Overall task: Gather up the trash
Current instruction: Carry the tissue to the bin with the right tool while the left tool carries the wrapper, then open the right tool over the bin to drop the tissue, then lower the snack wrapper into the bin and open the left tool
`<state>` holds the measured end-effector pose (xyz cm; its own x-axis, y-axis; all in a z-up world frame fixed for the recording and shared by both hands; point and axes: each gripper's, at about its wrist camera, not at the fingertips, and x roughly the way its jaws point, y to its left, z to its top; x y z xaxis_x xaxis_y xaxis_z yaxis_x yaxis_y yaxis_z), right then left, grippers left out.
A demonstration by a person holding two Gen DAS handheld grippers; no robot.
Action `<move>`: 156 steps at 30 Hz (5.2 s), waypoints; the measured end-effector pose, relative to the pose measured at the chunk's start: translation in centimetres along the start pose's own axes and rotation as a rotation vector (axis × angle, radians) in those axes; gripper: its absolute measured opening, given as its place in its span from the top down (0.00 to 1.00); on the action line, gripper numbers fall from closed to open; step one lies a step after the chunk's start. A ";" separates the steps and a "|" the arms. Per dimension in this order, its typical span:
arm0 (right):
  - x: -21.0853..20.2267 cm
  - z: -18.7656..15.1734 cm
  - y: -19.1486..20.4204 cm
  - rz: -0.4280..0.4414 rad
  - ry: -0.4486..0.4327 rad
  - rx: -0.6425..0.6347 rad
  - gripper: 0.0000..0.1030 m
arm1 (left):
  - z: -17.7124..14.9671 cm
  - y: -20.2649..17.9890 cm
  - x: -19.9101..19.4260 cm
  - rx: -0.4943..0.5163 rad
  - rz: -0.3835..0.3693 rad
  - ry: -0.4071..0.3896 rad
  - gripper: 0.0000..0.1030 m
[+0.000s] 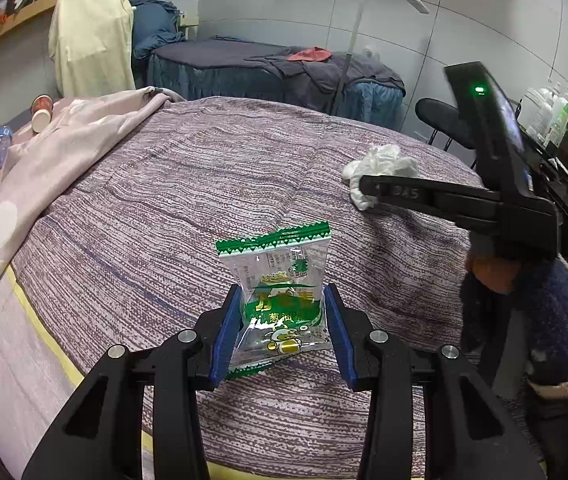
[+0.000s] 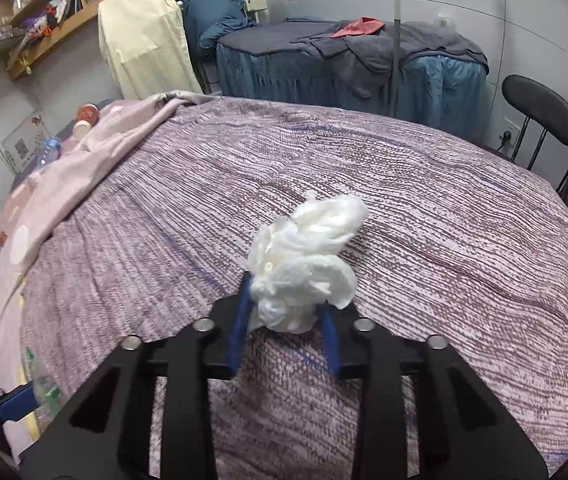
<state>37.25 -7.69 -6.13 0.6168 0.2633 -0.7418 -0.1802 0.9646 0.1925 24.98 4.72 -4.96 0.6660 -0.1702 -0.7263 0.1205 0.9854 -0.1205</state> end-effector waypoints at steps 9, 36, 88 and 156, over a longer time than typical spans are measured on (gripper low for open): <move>-9.0 -3.5 0.3 0.065 -0.112 -0.026 0.74 | -1.4 -1.6 -2.6 0.037 -0.010 -0.051 0.60; -24.4 -17.4 -4.6 0.033 -0.244 0.019 0.74 | -6.8 -8.7 -9.0 0.135 -0.126 -0.098 0.60; -27.6 -30.3 -27.8 -0.437 -0.218 0.557 0.29 | -9.5 -23.6 -7.3 0.358 -0.350 -0.014 0.60; -33.7 -36.4 -33.5 -0.560 -0.292 0.747 0.20 | -10.5 -38.4 -1.3 0.610 -0.454 0.101 0.08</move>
<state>-5.35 -49.46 -10.95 0.6490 -0.3395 -0.6808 0.6661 0.6860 0.2930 11.81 -32.82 -6.49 0.3871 -0.5267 -0.7568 0.7706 0.6355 -0.0481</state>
